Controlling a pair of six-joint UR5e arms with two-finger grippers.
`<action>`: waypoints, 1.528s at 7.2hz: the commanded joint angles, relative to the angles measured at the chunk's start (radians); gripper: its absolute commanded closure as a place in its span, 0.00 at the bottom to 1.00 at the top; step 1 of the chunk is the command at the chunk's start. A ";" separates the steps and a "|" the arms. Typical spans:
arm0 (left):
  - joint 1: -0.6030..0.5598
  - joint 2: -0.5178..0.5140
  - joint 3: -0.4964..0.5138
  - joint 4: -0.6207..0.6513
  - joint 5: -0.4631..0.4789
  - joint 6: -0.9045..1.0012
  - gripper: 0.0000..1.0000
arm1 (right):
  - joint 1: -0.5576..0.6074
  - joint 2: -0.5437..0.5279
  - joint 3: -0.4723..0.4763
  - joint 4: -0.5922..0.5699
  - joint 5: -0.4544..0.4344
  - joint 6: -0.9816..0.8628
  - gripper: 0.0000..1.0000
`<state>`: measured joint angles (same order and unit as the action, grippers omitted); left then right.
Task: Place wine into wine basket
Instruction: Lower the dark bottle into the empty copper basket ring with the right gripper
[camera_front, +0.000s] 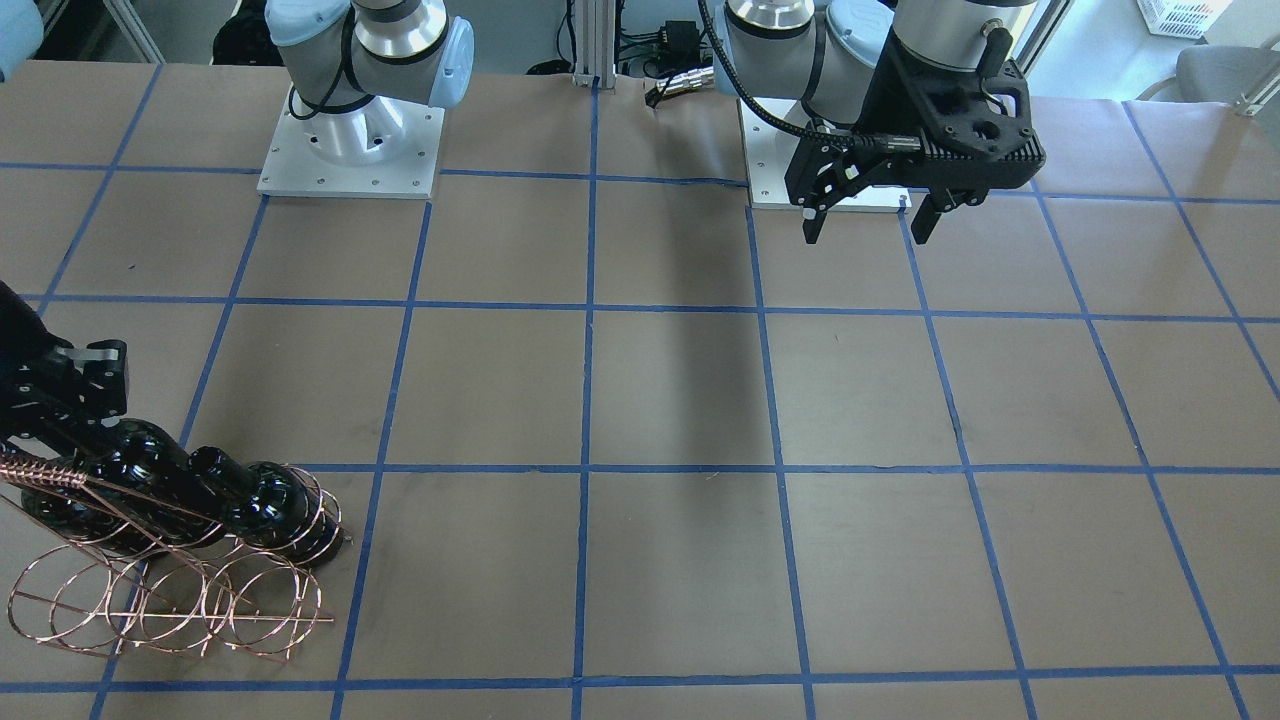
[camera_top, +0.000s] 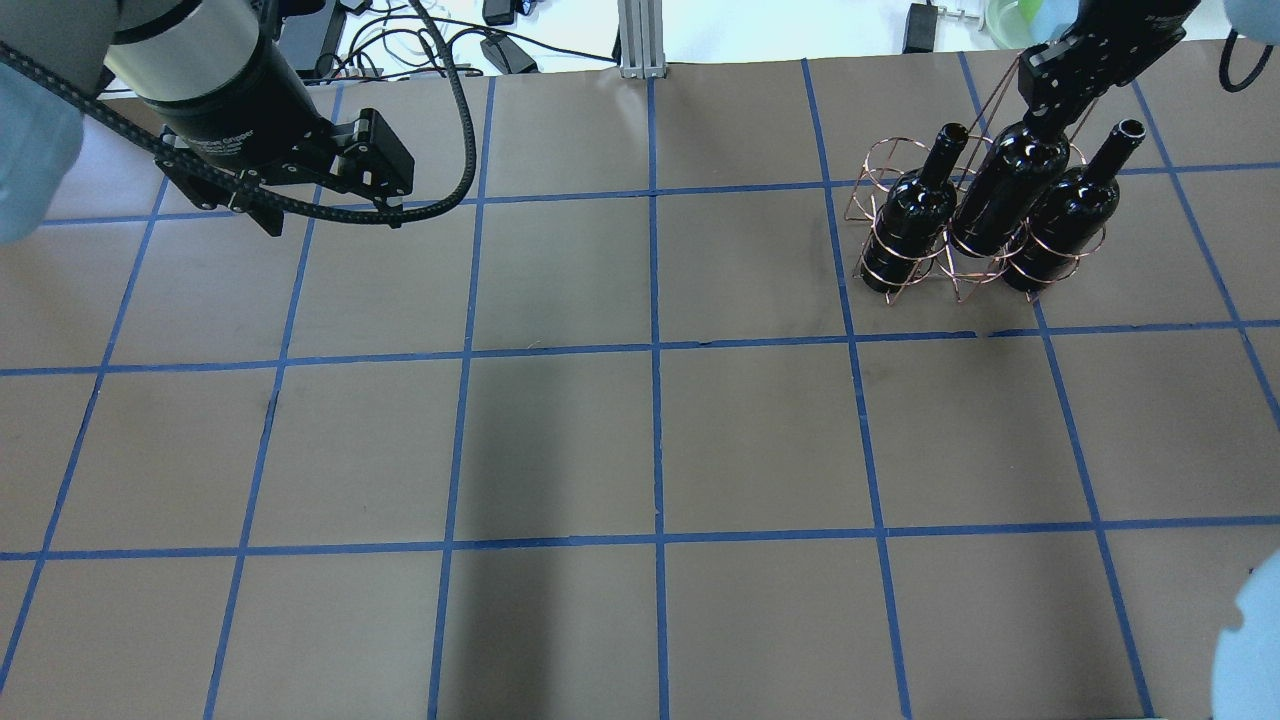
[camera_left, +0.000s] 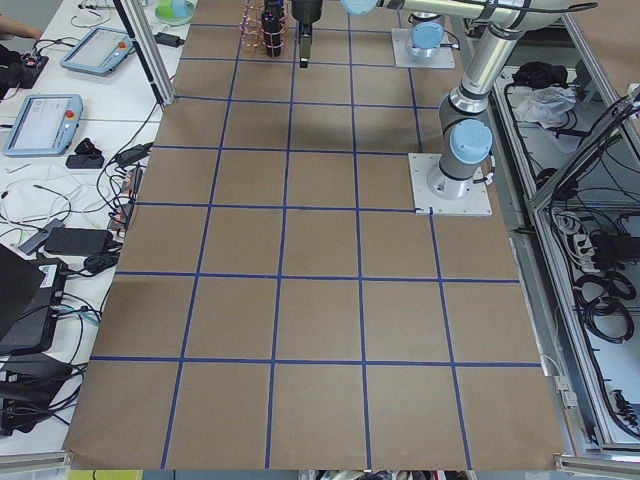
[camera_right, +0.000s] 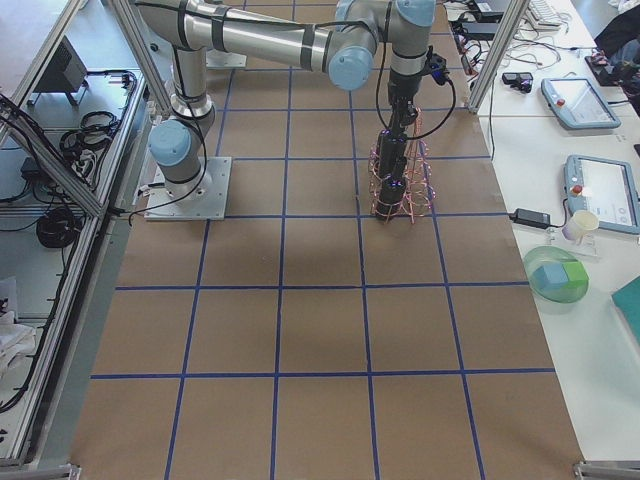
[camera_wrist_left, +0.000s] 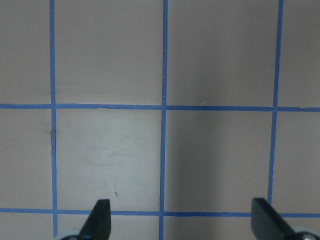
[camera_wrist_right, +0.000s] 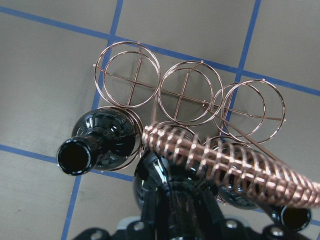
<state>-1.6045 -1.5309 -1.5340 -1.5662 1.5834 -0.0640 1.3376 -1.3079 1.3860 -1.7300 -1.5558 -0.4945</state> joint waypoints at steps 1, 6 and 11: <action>0.000 0.000 0.000 0.000 0.000 0.000 0.00 | 0.000 0.012 0.005 -0.002 -0.001 -0.004 1.00; 0.000 0.000 0.000 0.000 0.000 -0.002 0.00 | 0.000 0.036 0.013 -0.002 -0.009 -0.004 1.00; 0.000 0.000 0.000 0.000 0.000 -0.002 0.00 | 0.000 0.073 0.014 -0.005 -0.006 -0.004 1.00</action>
<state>-1.6045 -1.5309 -1.5341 -1.5662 1.5831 -0.0660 1.3376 -1.2454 1.4010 -1.7343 -1.5605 -0.4986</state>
